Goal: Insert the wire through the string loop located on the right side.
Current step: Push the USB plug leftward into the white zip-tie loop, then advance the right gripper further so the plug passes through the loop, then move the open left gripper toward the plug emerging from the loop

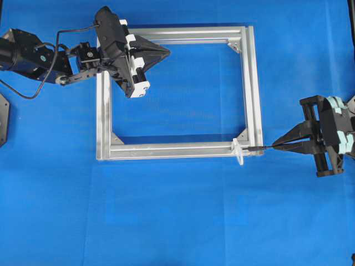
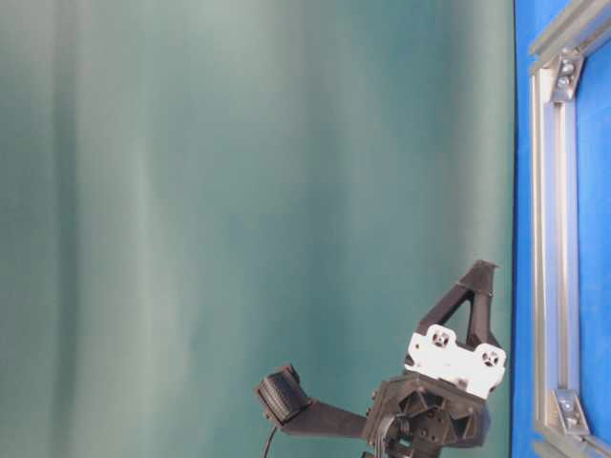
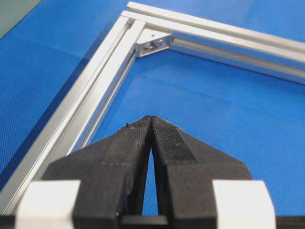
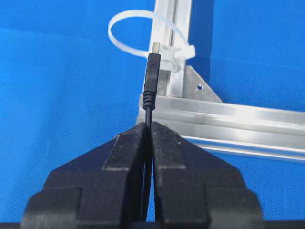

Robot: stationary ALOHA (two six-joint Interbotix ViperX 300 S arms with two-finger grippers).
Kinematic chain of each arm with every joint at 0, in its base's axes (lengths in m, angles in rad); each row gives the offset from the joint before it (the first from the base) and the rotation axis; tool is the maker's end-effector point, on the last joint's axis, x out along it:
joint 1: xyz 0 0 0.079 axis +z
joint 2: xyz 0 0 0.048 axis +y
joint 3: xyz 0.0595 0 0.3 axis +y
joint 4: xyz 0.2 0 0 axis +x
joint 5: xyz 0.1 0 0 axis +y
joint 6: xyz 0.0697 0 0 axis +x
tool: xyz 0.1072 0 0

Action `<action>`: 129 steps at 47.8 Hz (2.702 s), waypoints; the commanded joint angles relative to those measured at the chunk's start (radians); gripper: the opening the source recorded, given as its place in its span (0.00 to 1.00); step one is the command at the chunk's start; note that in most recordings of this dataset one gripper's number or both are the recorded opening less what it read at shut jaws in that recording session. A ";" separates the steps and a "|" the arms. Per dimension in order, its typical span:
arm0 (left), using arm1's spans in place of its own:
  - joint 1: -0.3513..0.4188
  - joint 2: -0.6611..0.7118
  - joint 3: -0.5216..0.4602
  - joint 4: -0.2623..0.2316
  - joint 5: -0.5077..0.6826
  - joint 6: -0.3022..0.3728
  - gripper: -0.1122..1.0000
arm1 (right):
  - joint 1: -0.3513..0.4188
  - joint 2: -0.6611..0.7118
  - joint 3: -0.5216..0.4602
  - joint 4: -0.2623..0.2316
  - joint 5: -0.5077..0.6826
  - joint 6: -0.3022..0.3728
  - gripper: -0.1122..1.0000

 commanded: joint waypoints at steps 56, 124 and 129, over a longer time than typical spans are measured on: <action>-0.003 -0.031 -0.006 0.003 -0.009 0.002 0.10 | -0.002 0.316 -0.149 0.005 -0.249 0.003 0.07; -0.393 0.021 -0.126 0.003 0.055 -0.086 0.10 | 0.000 0.316 -0.150 0.005 -0.247 0.003 0.07; -0.391 0.046 -0.193 0.002 0.092 -0.078 0.10 | 0.000 0.314 -0.149 0.005 -0.245 0.003 0.07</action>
